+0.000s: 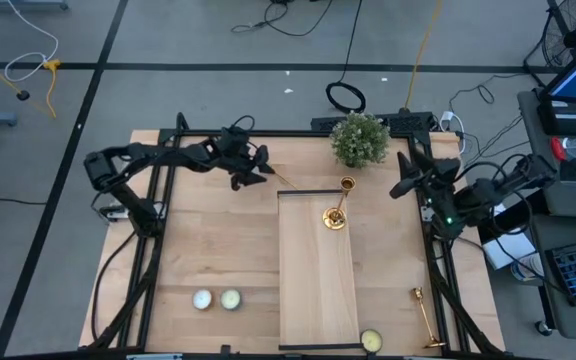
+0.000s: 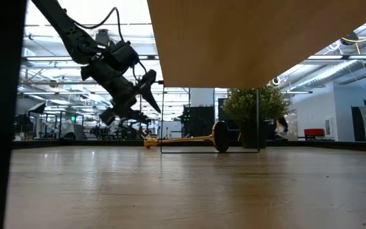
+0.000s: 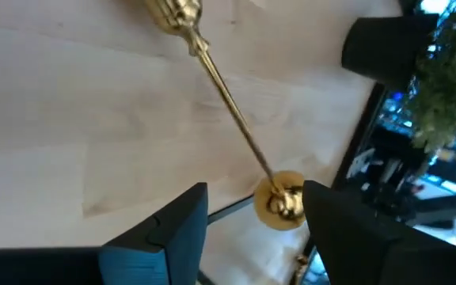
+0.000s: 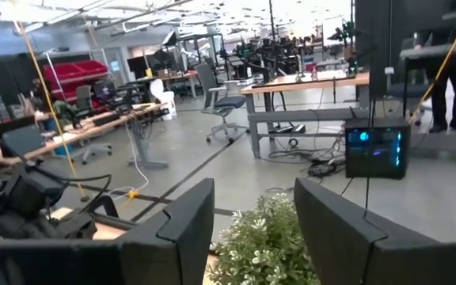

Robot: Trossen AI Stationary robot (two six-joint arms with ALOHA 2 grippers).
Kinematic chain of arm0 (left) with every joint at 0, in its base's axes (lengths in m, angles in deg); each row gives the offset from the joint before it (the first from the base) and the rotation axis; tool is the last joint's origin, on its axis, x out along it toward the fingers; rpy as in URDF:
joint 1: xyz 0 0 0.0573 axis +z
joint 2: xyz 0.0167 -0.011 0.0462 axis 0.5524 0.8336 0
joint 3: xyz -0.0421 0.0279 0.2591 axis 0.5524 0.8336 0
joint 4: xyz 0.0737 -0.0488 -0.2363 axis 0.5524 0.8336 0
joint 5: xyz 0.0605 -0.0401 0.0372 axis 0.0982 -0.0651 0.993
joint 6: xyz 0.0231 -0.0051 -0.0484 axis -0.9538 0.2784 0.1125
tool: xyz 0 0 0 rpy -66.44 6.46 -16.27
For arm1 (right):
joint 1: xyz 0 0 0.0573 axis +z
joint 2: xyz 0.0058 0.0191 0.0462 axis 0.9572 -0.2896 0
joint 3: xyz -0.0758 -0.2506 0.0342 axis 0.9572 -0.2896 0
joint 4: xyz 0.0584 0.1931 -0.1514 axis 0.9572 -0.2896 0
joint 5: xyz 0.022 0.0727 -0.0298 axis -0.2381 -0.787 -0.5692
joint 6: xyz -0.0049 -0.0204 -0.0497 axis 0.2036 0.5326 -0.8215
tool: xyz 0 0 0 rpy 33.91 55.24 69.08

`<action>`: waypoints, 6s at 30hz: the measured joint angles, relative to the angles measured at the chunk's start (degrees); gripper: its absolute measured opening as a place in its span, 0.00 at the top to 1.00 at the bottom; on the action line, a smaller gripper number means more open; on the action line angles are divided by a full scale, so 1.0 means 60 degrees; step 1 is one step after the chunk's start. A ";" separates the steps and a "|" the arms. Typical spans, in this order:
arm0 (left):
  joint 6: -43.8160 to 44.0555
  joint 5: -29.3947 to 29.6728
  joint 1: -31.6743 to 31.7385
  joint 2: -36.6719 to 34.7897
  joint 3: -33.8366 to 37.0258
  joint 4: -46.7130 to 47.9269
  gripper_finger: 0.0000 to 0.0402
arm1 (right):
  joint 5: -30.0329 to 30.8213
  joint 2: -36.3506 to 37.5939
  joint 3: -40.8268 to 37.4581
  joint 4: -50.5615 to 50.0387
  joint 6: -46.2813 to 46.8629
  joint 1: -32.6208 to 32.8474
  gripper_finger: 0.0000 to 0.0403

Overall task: Pick & Place candle stick holders
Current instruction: Put the blue patterned scented candle on the shelf

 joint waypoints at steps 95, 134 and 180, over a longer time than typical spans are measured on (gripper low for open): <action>-1.1015 0.2135 -0.0154 0.2752 -0.6392 0.7328 0.62 | -0.0180 -0.0150 0.0000 0.0186 0.0359 -0.0033 0.58; -1.1861 -0.1330 0.0113 0.2628 -0.6392 1.1843 0.62 | -0.0176 -0.0150 0.0000 0.0186 0.0327 0.0508 0.58; -0.2830 0.6865 -1.1737 -0.1419 -0.6287 1.2088 0.62 | -0.0220 -0.1685 0.0000 0.0301 0.3591 0.2513 0.58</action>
